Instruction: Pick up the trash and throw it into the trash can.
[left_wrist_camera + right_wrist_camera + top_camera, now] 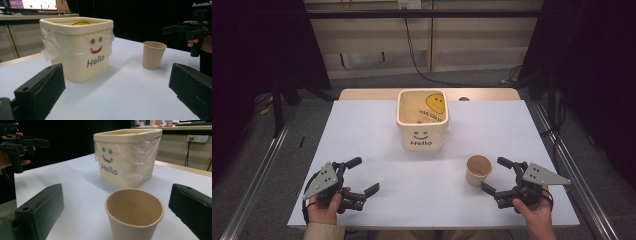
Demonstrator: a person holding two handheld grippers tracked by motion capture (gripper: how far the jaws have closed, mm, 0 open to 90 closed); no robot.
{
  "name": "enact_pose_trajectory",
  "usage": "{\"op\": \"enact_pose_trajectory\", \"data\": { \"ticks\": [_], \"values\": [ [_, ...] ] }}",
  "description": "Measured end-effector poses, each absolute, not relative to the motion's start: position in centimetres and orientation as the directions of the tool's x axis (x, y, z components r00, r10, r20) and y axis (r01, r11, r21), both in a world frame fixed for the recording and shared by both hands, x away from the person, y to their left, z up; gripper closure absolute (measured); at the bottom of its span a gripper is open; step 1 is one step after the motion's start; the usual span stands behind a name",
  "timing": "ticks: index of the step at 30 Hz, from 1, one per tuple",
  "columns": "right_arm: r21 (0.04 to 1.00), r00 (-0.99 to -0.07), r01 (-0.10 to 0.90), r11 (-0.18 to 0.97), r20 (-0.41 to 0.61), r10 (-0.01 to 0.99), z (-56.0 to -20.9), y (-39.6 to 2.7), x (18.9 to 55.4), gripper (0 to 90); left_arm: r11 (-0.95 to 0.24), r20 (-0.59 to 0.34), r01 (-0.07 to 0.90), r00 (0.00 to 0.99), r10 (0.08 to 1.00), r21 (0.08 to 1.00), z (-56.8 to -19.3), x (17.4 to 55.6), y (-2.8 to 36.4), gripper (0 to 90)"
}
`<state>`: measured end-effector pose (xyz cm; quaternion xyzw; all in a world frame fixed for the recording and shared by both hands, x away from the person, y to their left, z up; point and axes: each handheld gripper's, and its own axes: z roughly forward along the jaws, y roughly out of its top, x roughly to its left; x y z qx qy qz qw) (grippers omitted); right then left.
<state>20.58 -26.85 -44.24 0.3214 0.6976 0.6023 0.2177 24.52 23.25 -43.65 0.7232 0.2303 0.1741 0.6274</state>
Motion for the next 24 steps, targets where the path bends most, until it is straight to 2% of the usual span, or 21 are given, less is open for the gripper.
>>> {"op": "enact_pose_trajectory", "data": {
  "ticks": [19,24],
  "values": [
    [0.977,-0.673,0.211,0.019,0.131,0.728,-43.4,-28.0,20.6,0.0,-0.116,-0.030,0.111,0.836,0.548,0.987,-43.7,24.9,23.3,0.4],
    [0.977,-0.669,0.209,0.046,0.108,0.736,-42.5,-28.4,21.1,0.0,-0.109,-0.038,0.117,0.833,0.552,0.987,-43.7,24.8,23.2,0.5]
  ]
}}
